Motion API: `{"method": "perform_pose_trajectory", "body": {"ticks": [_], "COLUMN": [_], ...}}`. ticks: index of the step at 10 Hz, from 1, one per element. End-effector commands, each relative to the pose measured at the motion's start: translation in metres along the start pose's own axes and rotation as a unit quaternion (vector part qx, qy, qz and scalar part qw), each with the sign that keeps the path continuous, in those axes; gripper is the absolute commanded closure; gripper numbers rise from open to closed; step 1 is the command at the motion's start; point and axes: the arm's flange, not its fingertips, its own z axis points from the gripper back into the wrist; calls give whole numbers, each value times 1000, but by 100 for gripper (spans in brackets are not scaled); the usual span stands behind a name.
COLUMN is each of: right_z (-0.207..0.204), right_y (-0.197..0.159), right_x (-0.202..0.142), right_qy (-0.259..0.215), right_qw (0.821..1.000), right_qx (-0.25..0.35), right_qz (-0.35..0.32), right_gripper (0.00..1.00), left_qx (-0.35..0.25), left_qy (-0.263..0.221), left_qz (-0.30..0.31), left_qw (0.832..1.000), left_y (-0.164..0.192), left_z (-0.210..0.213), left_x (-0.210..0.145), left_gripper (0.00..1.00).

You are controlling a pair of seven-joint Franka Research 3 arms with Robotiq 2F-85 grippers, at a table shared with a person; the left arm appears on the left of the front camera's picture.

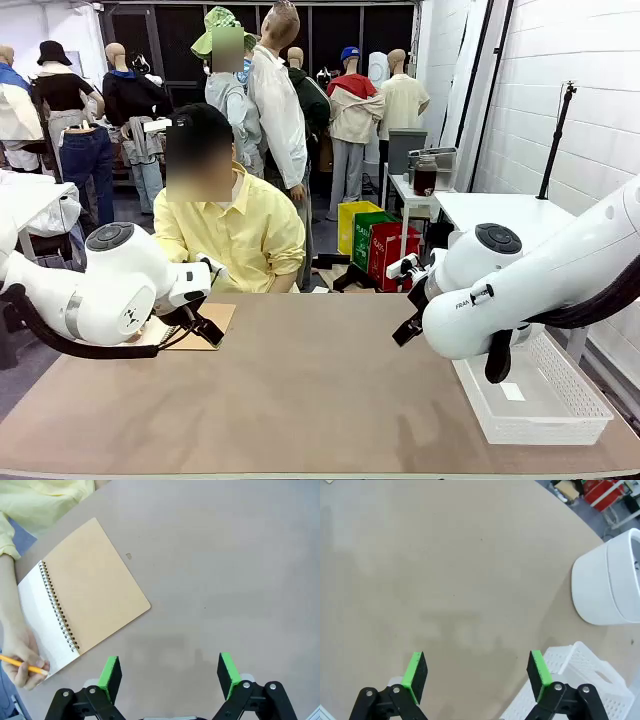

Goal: Sort the paper based on its condition.
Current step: If a person hands you a paper, place it in the Organizing basket , and if it's crumpled, put it in the Trash can.

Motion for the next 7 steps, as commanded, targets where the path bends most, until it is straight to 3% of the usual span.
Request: {"method": "perform_pose_trajectory", "body": {"ticks": [1, 7], "right_z": [0, 0], "right_y": [0, 0], "right_x": [0, 0], "right_qy": [0, 0], "right_qw": [1000, 1000], "right_qx": [0, 0], "right_qz": [0, 0], "right_gripper": [0, 0], "left_qx": [0, 0], "left_qy": [0, 0], "left_qz": [0, 0], "left_qw": [1000, 1000], "left_y": [0, 0], "left_z": [0, 0], "left_x": [0, 0], "left_gripper": [0, 0]}}
